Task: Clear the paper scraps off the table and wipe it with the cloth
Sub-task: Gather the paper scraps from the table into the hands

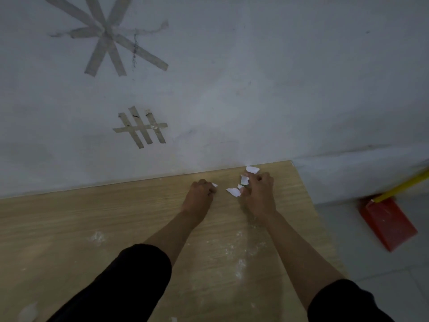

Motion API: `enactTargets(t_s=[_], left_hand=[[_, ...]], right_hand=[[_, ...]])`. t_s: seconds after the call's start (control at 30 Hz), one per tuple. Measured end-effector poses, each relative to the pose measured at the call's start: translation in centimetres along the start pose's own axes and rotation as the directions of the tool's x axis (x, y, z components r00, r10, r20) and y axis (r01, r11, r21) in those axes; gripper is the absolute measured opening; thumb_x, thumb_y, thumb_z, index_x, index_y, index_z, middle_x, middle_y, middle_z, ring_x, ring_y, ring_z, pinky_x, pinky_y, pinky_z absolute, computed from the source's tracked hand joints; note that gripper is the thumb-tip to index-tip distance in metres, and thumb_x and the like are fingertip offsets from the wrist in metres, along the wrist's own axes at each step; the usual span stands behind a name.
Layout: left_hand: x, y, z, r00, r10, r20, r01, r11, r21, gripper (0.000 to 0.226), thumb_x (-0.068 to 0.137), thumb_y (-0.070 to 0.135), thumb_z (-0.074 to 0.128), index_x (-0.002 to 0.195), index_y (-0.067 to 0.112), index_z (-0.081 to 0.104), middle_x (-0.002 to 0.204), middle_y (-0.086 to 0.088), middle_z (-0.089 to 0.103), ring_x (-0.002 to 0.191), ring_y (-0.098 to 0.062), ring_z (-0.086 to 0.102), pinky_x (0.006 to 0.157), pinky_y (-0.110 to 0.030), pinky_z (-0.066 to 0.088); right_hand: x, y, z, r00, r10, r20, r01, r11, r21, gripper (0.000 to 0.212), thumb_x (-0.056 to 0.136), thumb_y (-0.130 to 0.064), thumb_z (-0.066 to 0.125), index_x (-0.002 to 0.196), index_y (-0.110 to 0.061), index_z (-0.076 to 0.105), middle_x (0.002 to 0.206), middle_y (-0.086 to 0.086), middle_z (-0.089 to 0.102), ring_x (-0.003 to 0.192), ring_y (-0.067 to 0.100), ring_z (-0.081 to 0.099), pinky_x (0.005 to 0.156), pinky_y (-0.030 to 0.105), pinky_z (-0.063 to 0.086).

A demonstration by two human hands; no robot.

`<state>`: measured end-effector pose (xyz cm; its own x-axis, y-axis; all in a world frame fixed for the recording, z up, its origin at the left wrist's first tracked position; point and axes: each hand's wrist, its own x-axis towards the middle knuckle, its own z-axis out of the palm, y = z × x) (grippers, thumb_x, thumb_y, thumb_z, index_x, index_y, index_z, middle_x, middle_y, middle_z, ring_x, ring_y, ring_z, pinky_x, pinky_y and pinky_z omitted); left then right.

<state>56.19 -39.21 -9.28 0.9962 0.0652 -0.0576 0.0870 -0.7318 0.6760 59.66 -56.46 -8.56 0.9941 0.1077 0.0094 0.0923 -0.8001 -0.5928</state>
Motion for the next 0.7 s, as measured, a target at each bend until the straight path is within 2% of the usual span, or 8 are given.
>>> enactTargets(t_s=[0.13,0.2,0.3,0.37,0.5,0.57,0.63,0.7], left_hand=[[-0.1,-0.2,0.0,0.999,0.046,0.02,-0.047,0.998,0.041,0.018,0.083,-0.001,0.052,0.094,0.005,0.065,0.115,-0.009,0.062,0.104,-0.026,0.051,0.09,-0.024,0.036],[-0.2,-0.2,0.0,0.998,0.058,0.014,-0.058,0.997,0.041,0.017,0.082,-0.001,0.053,0.092,0.005,0.065,0.114,-0.011,0.063,0.103,-0.027,0.052,0.091,-0.027,0.038],[-0.3,-0.1,-0.1,1.0,0.028,-0.001,-0.028,1.0,0.003,0.019,0.082,-0.004,0.053,0.092,0.004,0.066,0.114,-0.012,0.063,0.103,-0.028,0.054,0.093,-0.034,0.045],[-0.4,0.1,-0.2,1.0,0.005,-0.013,-0.005,1.0,-0.019,0.022,0.081,-0.007,0.051,0.093,0.003,0.067,0.114,-0.013,0.063,0.103,-0.029,0.056,0.093,-0.038,0.047],[-0.9,0.6,-0.4,0.998,-0.041,-0.039,0.038,0.997,-0.069,0.025,0.081,-0.012,0.047,0.093,-0.001,0.067,0.115,-0.015,0.064,0.098,-0.03,0.062,0.08,-0.026,0.048],[-1.4,0.8,-0.6,0.995,-0.088,-0.051,0.082,0.989,-0.12,0.023,0.084,-0.012,0.047,0.091,-0.001,0.066,0.114,-0.014,0.065,0.09,-0.026,0.064,0.07,-0.021,0.046],[-2.1,0.8,-0.8,0.991,-0.115,-0.064,0.103,0.979,-0.176,0.023,0.082,-0.015,0.049,0.087,-0.001,0.066,0.112,-0.014,0.066,0.085,-0.02,0.063,0.069,-0.018,0.046],[-3.0,0.6,-1.2,0.989,-0.13,-0.064,0.114,0.971,-0.209,0.024,0.079,-0.017,0.051,0.084,0.001,0.066,0.11,-0.012,0.068,0.082,-0.014,0.059,0.07,-0.018,0.048]], right_hand=[[0.6,0.5,0.3,0.993,-0.093,0.074,0.109,0.964,-0.241,0.044,0.089,-0.025,0.05,0.133,-0.023,0.044,0.151,0.014,0.019,0.134,0.034,0.018,0.105,0.046,0.026],[0.9,0.4,0.2,0.977,-0.12,0.175,0.164,0.95,-0.267,0.043,0.092,-0.029,0.043,0.133,-0.018,0.045,0.151,0.011,0.025,0.136,0.032,0.02,0.107,0.044,0.027],[0.8,0.1,0.1,0.97,-0.185,0.155,0.216,0.953,-0.213,0.06,0.078,-0.044,0.026,0.106,-0.006,0.064,0.121,0.011,0.058,0.113,0.032,0.048,0.092,0.034,0.039],[0.5,0.2,0.4,0.974,-0.182,0.133,0.21,0.949,-0.234,0.056,0.077,-0.042,0.025,0.091,-0.007,0.067,0.098,0.01,0.065,0.097,0.03,0.055,0.077,0.032,0.046],[-0.2,-0.8,0.7,0.984,-0.126,0.127,0.153,0.96,-0.233,0.032,0.072,-0.038,0.068,0.066,-0.007,0.064,0.064,0.006,0.061,0.069,0.025,0.06,0.05,0.026,0.048],[-0.9,-1.2,0.6,0.99,-0.113,0.087,0.129,0.969,-0.212,0.026,0.074,-0.027,0.073,0.077,-0.001,0.066,0.075,0.014,0.064,0.08,0.03,0.06,0.058,0.03,0.049],[-1.7,-2.1,0.0,0.996,-0.063,0.068,0.074,0.983,-0.17,0.026,0.086,-0.017,0.051,0.098,0.004,0.063,0.096,0.021,0.062,0.101,0.034,0.053,0.074,0.037,0.045],[-2.5,-2.6,0.0,0.998,-0.034,0.043,0.039,0.989,-0.141,0.026,0.089,-0.01,0.046,0.106,0.005,0.06,0.105,0.022,0.06,0.108,0.033,0.048,0.08,0.038,0.042]])
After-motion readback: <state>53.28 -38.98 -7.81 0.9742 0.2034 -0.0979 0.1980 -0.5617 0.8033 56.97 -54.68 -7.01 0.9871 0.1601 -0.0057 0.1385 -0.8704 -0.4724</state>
